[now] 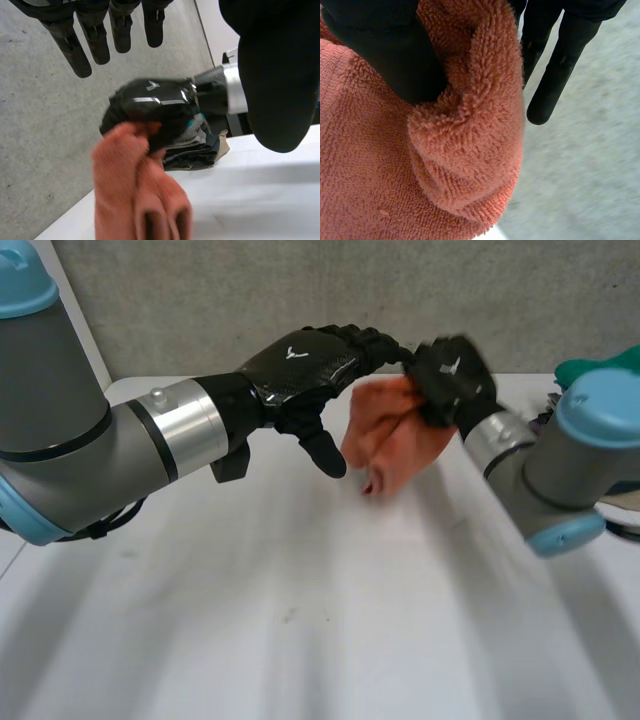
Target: Fold the laundry.
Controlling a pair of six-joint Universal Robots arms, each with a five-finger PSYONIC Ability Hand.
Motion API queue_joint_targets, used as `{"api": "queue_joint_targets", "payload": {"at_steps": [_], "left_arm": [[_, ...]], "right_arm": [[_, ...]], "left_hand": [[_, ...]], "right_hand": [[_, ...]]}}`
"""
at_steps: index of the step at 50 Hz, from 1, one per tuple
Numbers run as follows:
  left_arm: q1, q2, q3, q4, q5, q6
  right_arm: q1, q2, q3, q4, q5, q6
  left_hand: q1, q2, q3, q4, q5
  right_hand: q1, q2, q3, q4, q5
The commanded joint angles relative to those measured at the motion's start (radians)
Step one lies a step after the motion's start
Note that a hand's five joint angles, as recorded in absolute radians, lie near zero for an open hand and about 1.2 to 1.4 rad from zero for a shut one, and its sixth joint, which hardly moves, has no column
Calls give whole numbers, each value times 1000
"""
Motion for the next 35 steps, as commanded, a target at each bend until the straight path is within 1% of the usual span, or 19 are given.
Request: {"api": "queue_joint_targets", "payload": {"at_steps": [1,4,5,8,11,14,15,18,19,21,22,25,26,30,35], "left_arm": [[-4,1,29,1,2,-32],[-6,1,38,0,2,-37],[-7,1,39,0,2,-38],[-13,2,41,0,2,-37],[-15,4,41,0,1,-38],[-25,4,41,0,2,-38],[-32,4,41,0,2,-38],[-48,4,39,0,2,-37],[-52,4,39,1,2,-38],[-59,4,38,0,2,-37],[-61,4,38,1,2,-37],[-65,4,32,1,2,-37],[-65,4,32,1,2,-37],[-70,2,27,0,2,-37],[-71,2,27,0,2,-35]], "right_arm": [[-73,30,-227,-16,3,53],[-122,31,-307,-25,9,93],[-165,28,-347,-36,12,120],[-242,30,-407,-51,20,159],[-381,51,-481,-69,15,234],[-449,86,-502,-82,0,288],[-492,112,-502,-92,-8,321],[-553,157,-496,-102,-47,368],[-588,196,-483,-102,-87,390],[-616,235,-460,-105,-138,407],[-639,270,-431,-106,-188,412],[-675,319,-380,-112,-267,408],[-699,345,-343,-129,-306,400],[-760,362,-241,-203,-353,368],[-808,338,-165,-244,-363,349]], "left_hand": [[7,-7,-14,-7,-27],[7,-7,-14,-7,-27],[7,-7,-14,-7,-27],[7,-7,-14,-7,-27],[7,-7,-14,-7,-27],[7,-7,-14,-7,-27],[7,-7,-14,-7,-27],[7,-7,-14,-7,-27],[7,-7,-14,-7,-27],[7,-7,-14,-7,-27],[7,-7,-14,-7,-27],[7,-7,-14,-7,-27],[7,-7,-14,-7,-27],[10,-4,-11,-4,-24],[10,-4,-11,-4,-24]], "right_hand": [[380,246,238,201,302],[380,246,238,201,302],[380,246,238,201,302],[380,246,238,201,302],[380,246,238,201,302],[380,246,238,201,302],[380,246,238,201,302],[380,246,238,201,302],[380,246,238,201,302],[380,246,238,201,302],[380,246,238,201,302],[380,246,238,201,302],[380,246,238,201,302],[380,246,238,201,302],[380,246,238,201,302]]}}
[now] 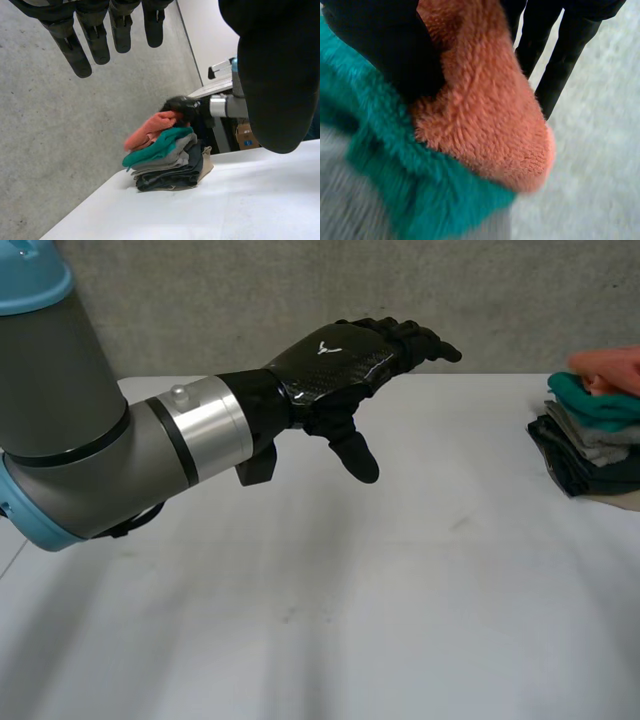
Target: Fold the laundry.
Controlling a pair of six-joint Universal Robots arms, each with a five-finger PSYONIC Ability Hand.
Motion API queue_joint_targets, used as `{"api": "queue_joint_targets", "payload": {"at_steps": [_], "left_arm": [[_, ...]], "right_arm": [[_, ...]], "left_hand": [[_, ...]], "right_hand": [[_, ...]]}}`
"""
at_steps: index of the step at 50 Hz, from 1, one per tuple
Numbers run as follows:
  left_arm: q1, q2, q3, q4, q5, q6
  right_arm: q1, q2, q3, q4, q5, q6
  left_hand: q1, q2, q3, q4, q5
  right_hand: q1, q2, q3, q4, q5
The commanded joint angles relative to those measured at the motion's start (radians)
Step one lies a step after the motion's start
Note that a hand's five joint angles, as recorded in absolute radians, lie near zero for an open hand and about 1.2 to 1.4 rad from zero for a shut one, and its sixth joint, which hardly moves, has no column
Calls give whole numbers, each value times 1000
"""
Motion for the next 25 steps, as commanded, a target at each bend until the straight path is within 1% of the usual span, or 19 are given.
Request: {"api": "queue_joint_targets", "payload": {"at_steps": [1,4,6,7,8,9,11,12,14,22,25], "left_arm": [[-2,-1,-1,-1,-2,1],[-3,1,-1,-1,-2,1],[-5,1,-1,-1,0,1],[-6,2,-1,-1,-2,1],[-8,2,-1,-1,-2,1],[-9,2,-1,-1,-2,1],[-12,2,-1,-1,-2,1],[-14,4,-1,-1,-2,-1],[-17,8,-1,-1,-2,-1],[-26,27,-4,-1,-2,-2],[-26,33,-10,-2,-2,-5]], "right_arm": [[-67,-27,123,-69,-31,-36],[-67,-72,145,-69,-25,-38],[-67,-101,157,-63,-22,-35],[-67,-113,160,-60,-21,-35],[-67,-138,168,-49,-18,-32],[-67,-147,172,-42,-17,-32],[-68,-181,186,-2,-14,-29],[-70,-193,191,15,-14,-29],[-70,-214,198,49,-13,-29],[-94,-317,280,204,-4,-44],[-139,-351,303,273,51,-64]], "left_hand": [[10,-4,-11,-4,-24],[7,-7,-14,-7,-27],[7,-7,-14,-7,-27],[10,-4,-11,-4,-24],[7,-7,-14,-7,-27],[10,-4,-11,-4,-24],[10,-4,-11,-4,-24],[10,-4,-11,-4,-24],[10,-4,-11,-4,-24],[10,-4,-11,-4,-24],[10,-4,-11,-4,-24]], "right_hand": [[380,238,211,197,302],[380,238,211,197,302],[45,-97,-124,-138,-33],[-58,-201,-227,-241,-137],[-286,-428,-455,-469,-364],[-393,-535,-562,-576,-471],[-700,-843,-869,-884,-779],[-766,-909,-935,-949,-845],[-842,-984,-1010,-1025,-920],[-842,-984,-1010,-1025,-920],[-842,-984,-1010,-1025,-920]]}}
